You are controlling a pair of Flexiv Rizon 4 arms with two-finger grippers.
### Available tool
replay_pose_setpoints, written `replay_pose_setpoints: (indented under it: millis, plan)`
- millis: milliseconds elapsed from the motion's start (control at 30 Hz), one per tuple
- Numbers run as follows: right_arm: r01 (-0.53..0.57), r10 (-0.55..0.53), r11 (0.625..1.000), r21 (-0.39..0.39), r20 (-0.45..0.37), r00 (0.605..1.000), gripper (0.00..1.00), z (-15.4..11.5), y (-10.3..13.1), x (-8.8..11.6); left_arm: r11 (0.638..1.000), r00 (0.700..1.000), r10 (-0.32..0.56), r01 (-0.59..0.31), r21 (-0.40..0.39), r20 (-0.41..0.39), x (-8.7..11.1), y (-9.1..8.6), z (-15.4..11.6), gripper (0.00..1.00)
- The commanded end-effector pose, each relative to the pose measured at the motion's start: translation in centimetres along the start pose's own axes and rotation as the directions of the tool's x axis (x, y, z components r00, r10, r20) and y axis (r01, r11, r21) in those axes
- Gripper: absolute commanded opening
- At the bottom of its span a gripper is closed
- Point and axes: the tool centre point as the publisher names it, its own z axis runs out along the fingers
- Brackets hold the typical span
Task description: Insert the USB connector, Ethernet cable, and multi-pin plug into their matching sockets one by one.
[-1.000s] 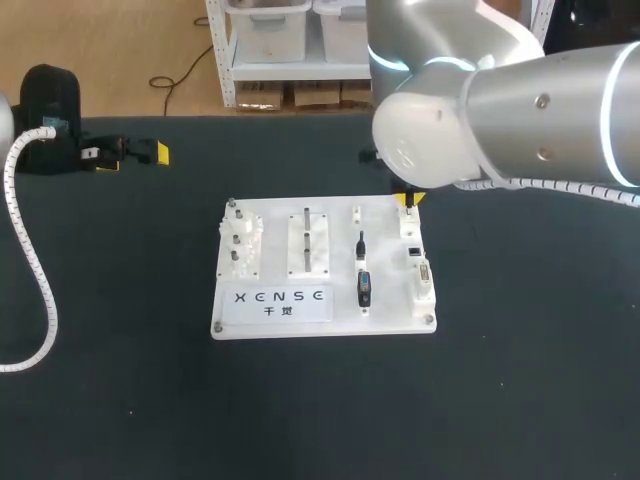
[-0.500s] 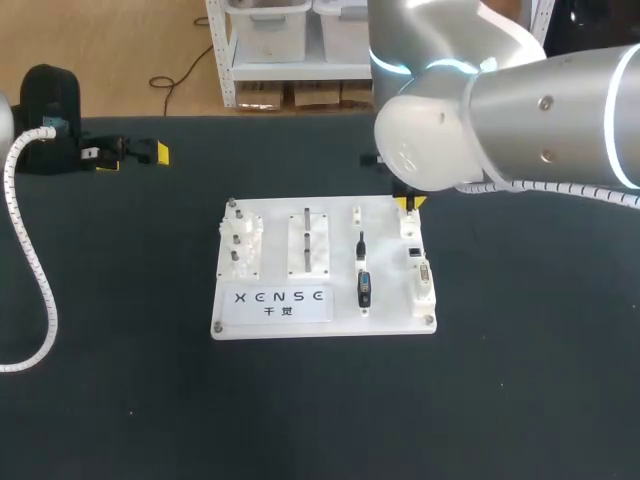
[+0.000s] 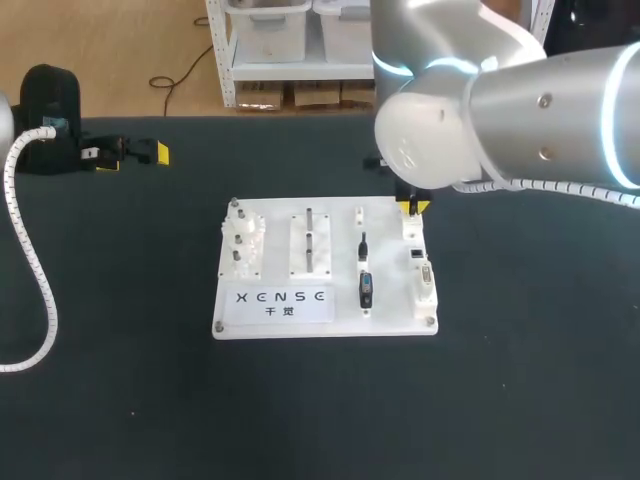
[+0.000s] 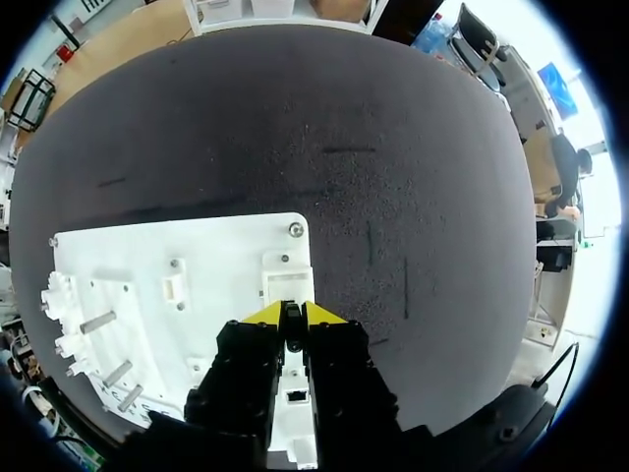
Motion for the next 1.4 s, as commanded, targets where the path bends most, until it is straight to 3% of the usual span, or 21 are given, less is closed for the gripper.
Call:
replay_pose_setpoints:
  millis: [33, 233, 267, 300, 333, 567, 800, 1100, 1400]
  plan:
    - [-0.011, 0.01, 1.0, -0.003, -0.035, 0.999, 0.0, 2.1, -0.8, 0.2, 1.0, 1.0, 0.0, 0.0, 0.0, 0.0, 0.0, 0.0, 0.0, 1.0]
    - [-0.013, 0.012, 1.0, -0.006, -0.047, 0.999, 0.03, 2.7, -0.9, 0.1, 1.0, 1.0, 0.0, 0.0, 0.0, 0.0, 0.0, 0.0, 0.0, 1.0]
    - [-0.011, 0.011, 1.0, -0.006, -0.044, 0.999, 0.16, 2.7, -0.8, 0.1, 1.0, 1.0, 0.0, 0.0, 0.0, 0.0, 0.0, 0.0, 0.0, 1.0]
    - [-0.01, 0.01, 1.0, -0.006, -0.043, 0.999, 0.47, 2.6, -0.8, 0.1, 1.0, 1.0, 0.0, 0.0, 0.0, 0.0, 0.0, 0.0, 0.0, 1.0]
    - [-0.01, 0.01, 1.0, -0.002, -0.038, 0.999, 1.0, 2.5, -0.7, 0.0, 1.0, 1.0, 0.0, 0.0, 0.0, 0.0, 0.0, 0.0, 0.0, 1.0]
    - [-0.006, 0.006, 1.0, -0.012, 0.001, 1.0, 1.0, 0.7, -0.6, -0.4, 1.0, 1.0, 0.0, 0.0, 0.0, 0.0, 0.0, 0.0, 0.0, 1.0]
    - [0.021, -0.016, 0.997, -0.077, 0.074, 0.997, 1.0, -3.2, 0.5, -0.2, 1.0, 1.0, 0.0, 0.0, 0.0, 0.0, 0.0, 0.0, 0.0, 1.0]
    - [0.116, -0.102, 0.987, -0.112, 0.123, 0.987, 1.0, -6.3, 4.1, 2.7, 1.0, 1.0, 0.0, 0.0, 0.0, 0.0, 0.0, 0.0, 0.0, 1.0]
    - [0.136, -0.129, 0.985, -0.107, 0.067, 0.989, 1.0, -4.7, 6.1, 6.1, 1.0, 1.0, 0.0, 0.0, 0.0, 0.0, 0.0, 0.0, 0.0, 1.0]
